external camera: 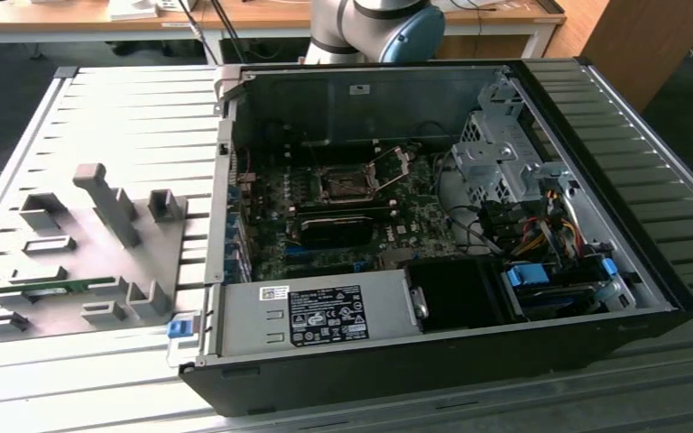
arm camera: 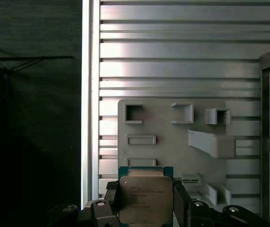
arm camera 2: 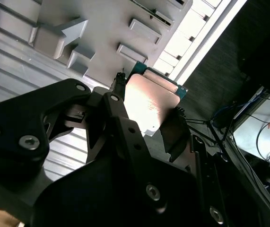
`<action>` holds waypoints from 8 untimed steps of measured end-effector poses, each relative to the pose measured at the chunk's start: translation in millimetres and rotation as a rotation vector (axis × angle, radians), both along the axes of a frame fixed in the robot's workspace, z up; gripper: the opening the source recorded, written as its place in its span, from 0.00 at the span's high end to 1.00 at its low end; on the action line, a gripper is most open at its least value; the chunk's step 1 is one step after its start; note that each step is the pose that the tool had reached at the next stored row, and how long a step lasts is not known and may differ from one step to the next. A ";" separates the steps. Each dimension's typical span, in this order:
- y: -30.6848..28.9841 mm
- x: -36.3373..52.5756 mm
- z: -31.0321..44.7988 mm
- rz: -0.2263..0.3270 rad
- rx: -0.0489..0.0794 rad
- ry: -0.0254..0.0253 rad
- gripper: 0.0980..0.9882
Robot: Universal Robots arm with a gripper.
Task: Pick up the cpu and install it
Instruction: 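Pick up the cpu and move it towards the insertion slot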
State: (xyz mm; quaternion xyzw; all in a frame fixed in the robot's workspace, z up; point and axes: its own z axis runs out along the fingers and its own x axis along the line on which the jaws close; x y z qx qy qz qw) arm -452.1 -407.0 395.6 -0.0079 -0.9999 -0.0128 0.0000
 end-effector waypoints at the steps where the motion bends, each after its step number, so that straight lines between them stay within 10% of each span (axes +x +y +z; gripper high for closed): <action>1: 0.0 0.0 0.5 0.000 0.000 0.0000 0.50; 8: 0.0 0.0 5.3 -0.001 0.000 0.0001 0.50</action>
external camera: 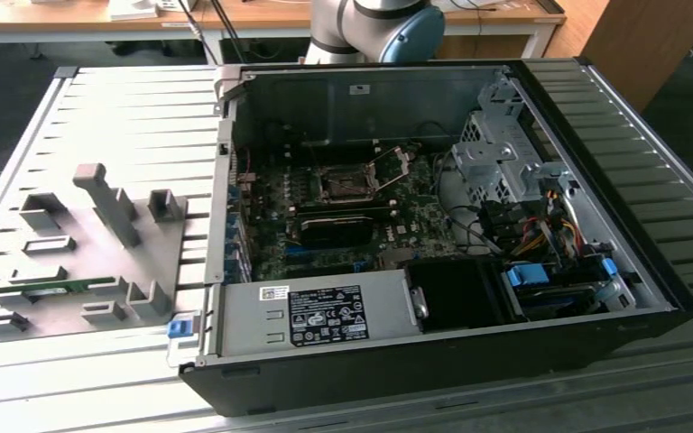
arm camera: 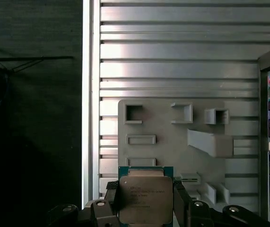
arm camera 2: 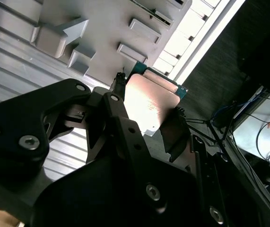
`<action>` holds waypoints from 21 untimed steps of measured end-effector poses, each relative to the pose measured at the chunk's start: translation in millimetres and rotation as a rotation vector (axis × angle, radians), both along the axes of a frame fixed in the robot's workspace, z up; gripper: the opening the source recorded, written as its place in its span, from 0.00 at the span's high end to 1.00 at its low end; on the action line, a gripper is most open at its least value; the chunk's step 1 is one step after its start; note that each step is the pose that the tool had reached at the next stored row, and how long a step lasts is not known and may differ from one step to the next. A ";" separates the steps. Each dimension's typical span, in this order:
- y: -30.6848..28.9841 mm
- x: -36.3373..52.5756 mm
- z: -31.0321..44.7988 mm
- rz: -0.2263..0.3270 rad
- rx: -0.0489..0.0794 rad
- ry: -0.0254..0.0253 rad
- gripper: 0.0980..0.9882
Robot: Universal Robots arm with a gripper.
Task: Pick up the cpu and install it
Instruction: 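Pick up the cpu and move it towards the insertion slot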
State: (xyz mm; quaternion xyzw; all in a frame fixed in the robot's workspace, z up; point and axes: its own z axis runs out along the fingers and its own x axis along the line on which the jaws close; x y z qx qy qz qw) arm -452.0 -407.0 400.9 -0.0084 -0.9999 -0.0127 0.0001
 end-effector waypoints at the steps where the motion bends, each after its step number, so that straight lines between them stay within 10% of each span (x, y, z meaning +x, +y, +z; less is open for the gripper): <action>1: 0.0 0.0 0.9 0.000 0.000 -0.0001 0.50; 21: 0.6 0.0 18.5 -0.001 0.000 -0.0001 0.50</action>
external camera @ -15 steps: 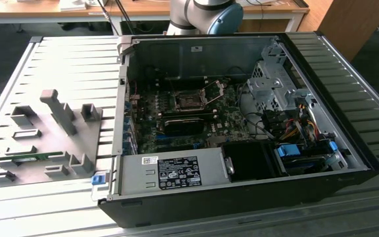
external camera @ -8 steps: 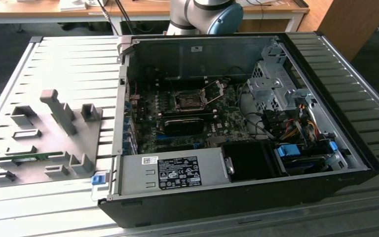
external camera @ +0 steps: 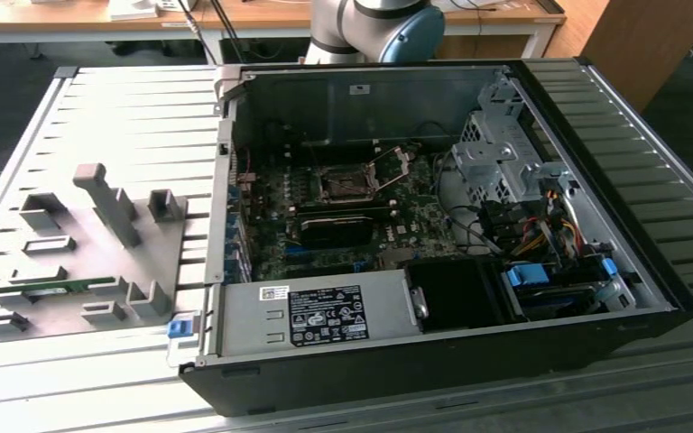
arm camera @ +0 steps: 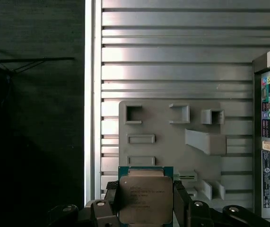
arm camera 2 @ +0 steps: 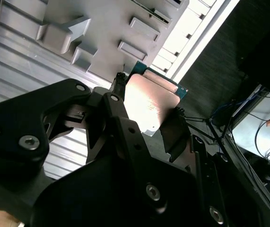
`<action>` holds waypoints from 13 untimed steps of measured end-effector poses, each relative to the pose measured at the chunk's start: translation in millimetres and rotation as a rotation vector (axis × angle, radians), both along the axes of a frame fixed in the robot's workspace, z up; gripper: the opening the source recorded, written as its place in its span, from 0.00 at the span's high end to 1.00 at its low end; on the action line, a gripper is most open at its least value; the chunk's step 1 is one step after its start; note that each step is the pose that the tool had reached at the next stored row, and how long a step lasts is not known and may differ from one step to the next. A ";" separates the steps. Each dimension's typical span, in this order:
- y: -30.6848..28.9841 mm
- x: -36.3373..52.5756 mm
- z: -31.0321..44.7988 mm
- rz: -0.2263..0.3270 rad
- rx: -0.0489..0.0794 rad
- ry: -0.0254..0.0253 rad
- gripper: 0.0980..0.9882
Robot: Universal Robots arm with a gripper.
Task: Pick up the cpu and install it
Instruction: 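Pick up the cpu and move it towards the insertion slot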
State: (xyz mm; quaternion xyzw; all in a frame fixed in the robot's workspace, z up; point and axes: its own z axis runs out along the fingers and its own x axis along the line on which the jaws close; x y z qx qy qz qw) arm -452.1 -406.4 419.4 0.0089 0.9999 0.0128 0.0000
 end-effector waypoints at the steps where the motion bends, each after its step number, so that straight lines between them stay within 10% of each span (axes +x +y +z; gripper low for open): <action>1: 0.1 0.0 0.9 0.000 0.000 0.0000 0.50; 13: 0.9 0.0 11.8 -0.001 0.000 0.0001 0.50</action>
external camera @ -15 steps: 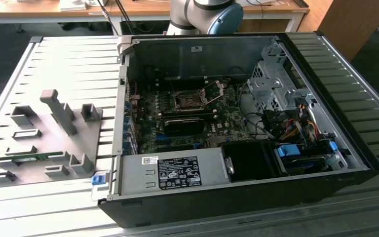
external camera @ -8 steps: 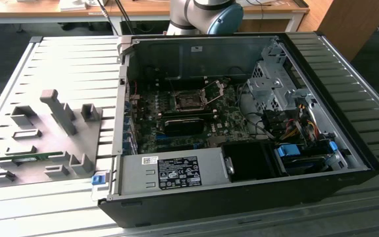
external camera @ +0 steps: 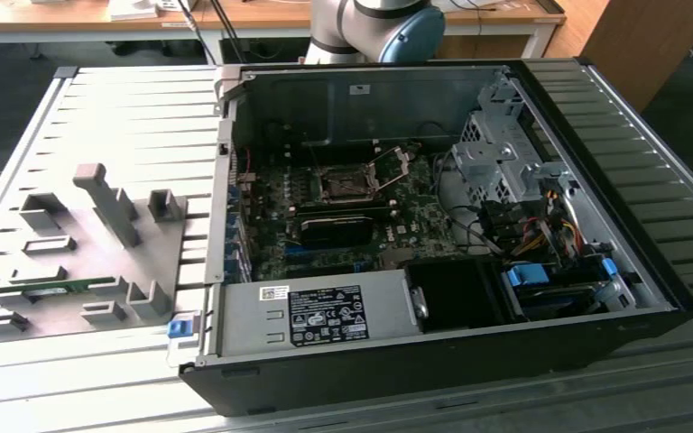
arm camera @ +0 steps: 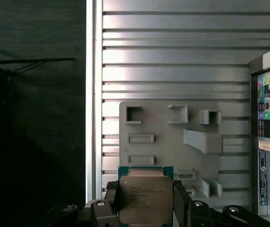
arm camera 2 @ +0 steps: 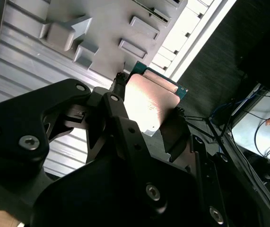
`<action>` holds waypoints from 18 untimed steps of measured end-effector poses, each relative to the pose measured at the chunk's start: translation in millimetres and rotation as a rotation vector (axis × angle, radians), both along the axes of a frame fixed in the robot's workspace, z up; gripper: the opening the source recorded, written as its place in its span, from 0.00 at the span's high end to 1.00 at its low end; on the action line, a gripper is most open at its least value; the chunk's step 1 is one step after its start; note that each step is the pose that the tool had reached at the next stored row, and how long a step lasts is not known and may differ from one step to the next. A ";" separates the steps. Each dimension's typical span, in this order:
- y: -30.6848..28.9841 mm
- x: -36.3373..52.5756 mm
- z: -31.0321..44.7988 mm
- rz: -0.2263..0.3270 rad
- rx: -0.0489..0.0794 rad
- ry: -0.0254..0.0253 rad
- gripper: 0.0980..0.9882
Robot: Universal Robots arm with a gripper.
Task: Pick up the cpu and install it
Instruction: 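Pick up the cpu and move it towards the insertion slot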
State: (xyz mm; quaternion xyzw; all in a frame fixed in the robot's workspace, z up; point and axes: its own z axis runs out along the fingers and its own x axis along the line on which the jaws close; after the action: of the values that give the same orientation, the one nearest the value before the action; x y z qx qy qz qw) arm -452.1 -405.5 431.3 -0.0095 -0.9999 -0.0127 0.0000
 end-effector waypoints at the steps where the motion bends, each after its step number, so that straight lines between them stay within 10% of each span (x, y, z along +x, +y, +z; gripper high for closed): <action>1: 0.1 0.0 0.8 0.000 0.000 -0.0001 0.50; 18: 1.1 0.0 15.5 -0.002 0.000 0.0000 0.50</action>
State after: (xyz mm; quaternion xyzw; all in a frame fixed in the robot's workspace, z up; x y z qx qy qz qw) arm -452.1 -404.4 446.8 -0.0103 -0.9999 -0.0127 0.0000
